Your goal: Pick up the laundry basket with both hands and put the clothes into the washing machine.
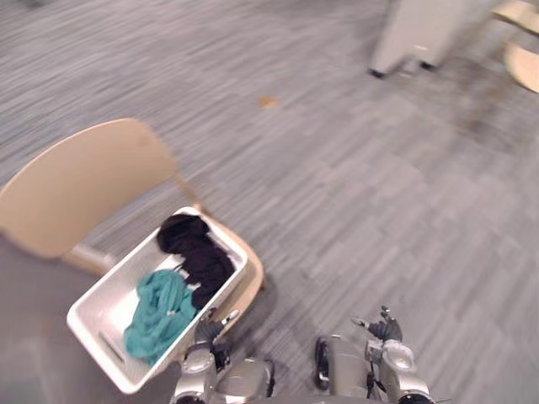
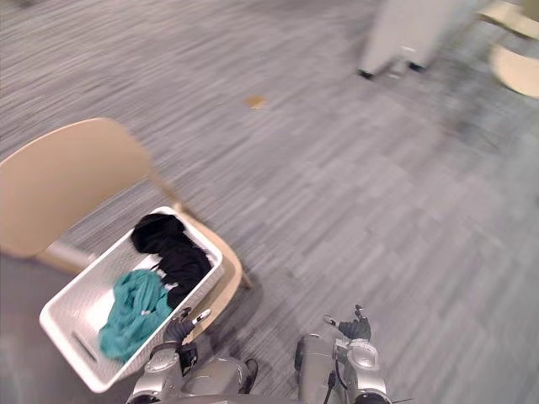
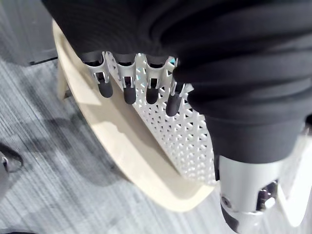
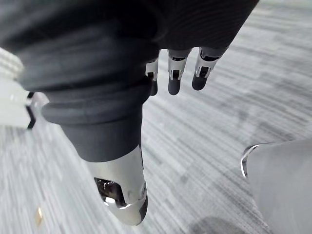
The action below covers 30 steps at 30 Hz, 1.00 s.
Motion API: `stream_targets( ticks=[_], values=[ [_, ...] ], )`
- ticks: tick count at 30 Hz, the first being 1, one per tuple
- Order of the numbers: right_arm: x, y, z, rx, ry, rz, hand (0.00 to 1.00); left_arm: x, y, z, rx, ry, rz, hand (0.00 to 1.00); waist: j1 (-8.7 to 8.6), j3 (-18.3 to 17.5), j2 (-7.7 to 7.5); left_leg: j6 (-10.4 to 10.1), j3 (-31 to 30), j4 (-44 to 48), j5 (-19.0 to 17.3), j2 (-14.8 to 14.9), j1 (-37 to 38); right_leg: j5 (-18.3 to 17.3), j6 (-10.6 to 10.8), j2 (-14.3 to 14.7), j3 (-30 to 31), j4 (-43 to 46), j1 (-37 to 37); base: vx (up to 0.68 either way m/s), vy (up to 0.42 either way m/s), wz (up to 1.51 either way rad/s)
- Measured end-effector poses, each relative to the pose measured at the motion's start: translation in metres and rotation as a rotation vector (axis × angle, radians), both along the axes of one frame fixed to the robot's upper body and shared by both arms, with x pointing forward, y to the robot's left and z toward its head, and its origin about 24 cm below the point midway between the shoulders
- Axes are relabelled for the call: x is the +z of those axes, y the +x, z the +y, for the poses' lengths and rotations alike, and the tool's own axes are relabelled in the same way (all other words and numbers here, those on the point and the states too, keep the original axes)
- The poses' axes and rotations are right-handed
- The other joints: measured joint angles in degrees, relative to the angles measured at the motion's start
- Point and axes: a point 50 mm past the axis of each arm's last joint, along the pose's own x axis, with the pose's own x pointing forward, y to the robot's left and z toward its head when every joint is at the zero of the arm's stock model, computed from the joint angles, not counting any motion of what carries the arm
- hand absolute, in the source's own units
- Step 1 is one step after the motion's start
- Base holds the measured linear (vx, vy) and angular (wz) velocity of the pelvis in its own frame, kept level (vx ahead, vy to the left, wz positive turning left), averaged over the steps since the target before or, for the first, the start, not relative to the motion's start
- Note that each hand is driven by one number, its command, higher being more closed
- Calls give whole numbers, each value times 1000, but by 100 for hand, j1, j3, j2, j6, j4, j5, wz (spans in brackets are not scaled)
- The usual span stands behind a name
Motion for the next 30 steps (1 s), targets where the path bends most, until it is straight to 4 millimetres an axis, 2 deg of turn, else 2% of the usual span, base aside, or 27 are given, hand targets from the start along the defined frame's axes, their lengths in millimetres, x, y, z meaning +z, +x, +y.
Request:
stream_targets(
  ticks=[1, 3, 4, 5, 6, 7, 9, 10, 13, 16, 18, 20, 21, 22, 23, 24, 25, 26, 28, 29, 30],
  values=[
    [5, 6, -2, 2, -10, -32, 0, -1, -3, 1, 11, 3, 6, 0, 89, -9, -15, -191, 101, -165, 96, 154, -29, -38, -118, -36, -282, -77, 212, 272, -311, 153],
    [15, 17, -4, -1, -33, -92, 0, 0, -2, 2, 25, 4, -5, 0, 91, -21, 4, -258, 466, -618, 141, 409, -97, -116, -248, -131, -773, -261, 596, 180, -264, 166],
    [21, 26, -4, 1, -41, -130, 0, 1, -1, 3, 34, 3, -18, 0, 101, -23, 0, -542, 914, -949, 435, 627, -235, -141, -287, -190, -1093, -306, 755, 134, -191, 166],
    [24, 30, -4, 4, -44, -145, 0, 2, -1, 3, 35, 3, -21, 0, 87, -27, 6, -503, 1242, -1031, 664, 721, -348, -154, -297, -225, -1274, -308, 823, 93, -100, 129],
    [26, 35, -3, 7, -45, -156, 0, 2, -2, 3, 40, 3, -20, 0, 96, -75, 15, -338, 1798, -1005, 825, 791, -385, -156, -300, -311, -1484, -318, 906, 79, -50, 136],
    [29, 37, -3, 6, -46, -170, 0, 2, -6, 3, 51, -2, -22, 0, 100, -104, -90, -103, 2764, -1010, 1009, 895, -500, -155, -300, -422, -1825, -504, 1134, 69, -22, 127],
    [29, 38, -3, -8, -39, -178, 0, 2, -11, 7, 63, 3, -24, 0, 127, -156, -172, -64, 3515, -1057, 1029, 1024, -565, -154, -298, -475, -2124, -646, 1291, 40, 31, 108],
    [29, 39, -2, -29, -26, -181, 0, -1, -19, 9, 67, 7, -2, 0, 112, -214, -246, 49, 3823, -1091, 1101, 1032, -664, -129, -259, -531, -2378, -754, 1371, 19, 53, 88],
    [23, 38, -4, -51, -12, -143, 0, -5, -25, 16, 39, 36, 27, 0, 103, -312, -356, 184, 3952, -1187, 1204, 916, -782, -20, -80, -600, -2765, -1085, 1544, 22, 77, 63],
    [25, 43, -7, -42, -30, -146, 0, -10, -30, 22, -13, 69, 68, 0, 91, -344, -385, 216, 3860, -1500, 1413, 715, -745, 206, 65, -629, -2882, -1473, 1682, -12, 106, 32],
    [27, 45, -11, -27, -55, -145, 0, -13, -35, 24, -34, 83, 94, 0, 83, -347, -372, 214, 3846, -1583, 1490, 633, -704, 246, 95, -716, -2884, -1389, 1664, -55, 82, 11],
    [30, 48, -12, 29, -101, -138, 0, -14, -39, 25, -42, 90, 109, 0, 71, -350, -286, 278, 3816, -1637, 1445, 640, -539, 225, 116, -929, -2839, -478, 1408, -80, 92, 5],
    [36, 53, -12, 82, -144, -159, 0, -16, -44, 26, -67, 103, 124, 0, -23, -343, -195, 581, 3700, -1751, 1171, 643, -389, 204, 87, -1135, -2668, 576, 1070, -110, 100, 24],
    [45, 60, -6, 132, -176, -197, 0, -15, -44, 32, -85, 128, 121, 0, -133, -285, -355, 719, 3615, -1734, 983, 475, -233, 168, -182, -1382, -2154, 1603, 635, -74, 82, 32],
    [49, 63, -3, 161, -190, -215, 0, -14, -44, 36, -91, 143, 123, 0, -182, -260, -371, 742, 3560, -1715, 968, 415, -205, 65, -260, -1391, -1818, 1905, 433, -32, 27, 49],
    [59, 70, 2, 211, -225, -261, 0, -15, -46, 39, -105, 158, 132, 0, -284, -271, -401, 761, 3392, -1658, 957, 379, -190, -179, -204, -1181, -1238, 2127, 211, 15, -13, 47],
    [65, 73, 4, 241, -253, -287, 0, -14, -47, 41, -111, 167, 133, 0, -322, -268, -393, 762, 3298, -1636, 957, 380, -193, -319, -148, -1022, -983, 2087, 147, -2, -46, 85],
    [79, 79, 6, 299, -314, -343, 0, -14, -47, 44, -123, 187, 136, 0, -404, -265, -384, 764, 3020, -1630, 960, 368, -222, -517, -62, -656, -558, 1701, 79, 2, -50, 78],
    [91, 83, 4, 365, -380, -382, 0, -13, -45, 44, -131, 195, 131, 0, -397, -258, -362, 706, 2723, -1634, 996, 350, -290, -558, 8, -314, -167, 984, 37, 21, -98, 97],
    [98, 86, 0, 418, -436, -396, 0, -13, -45, 46, -137, 203, 131, 0, -405, -279, -401, 575, 2467, -1610, 1075, 249, -377, -458, 42, -163, 143, 28, 189, 35, -114, 113],
    [100, 87, -2, 436, -452, -401, 0, -13, -45, 47, -142, 207, 128, 0, -406, -285, -450, 560, 2382, -1531, 1079, 166, -428, -335, -36, -212, 139, -279, 236, 66, -143, 127]
  ],
)
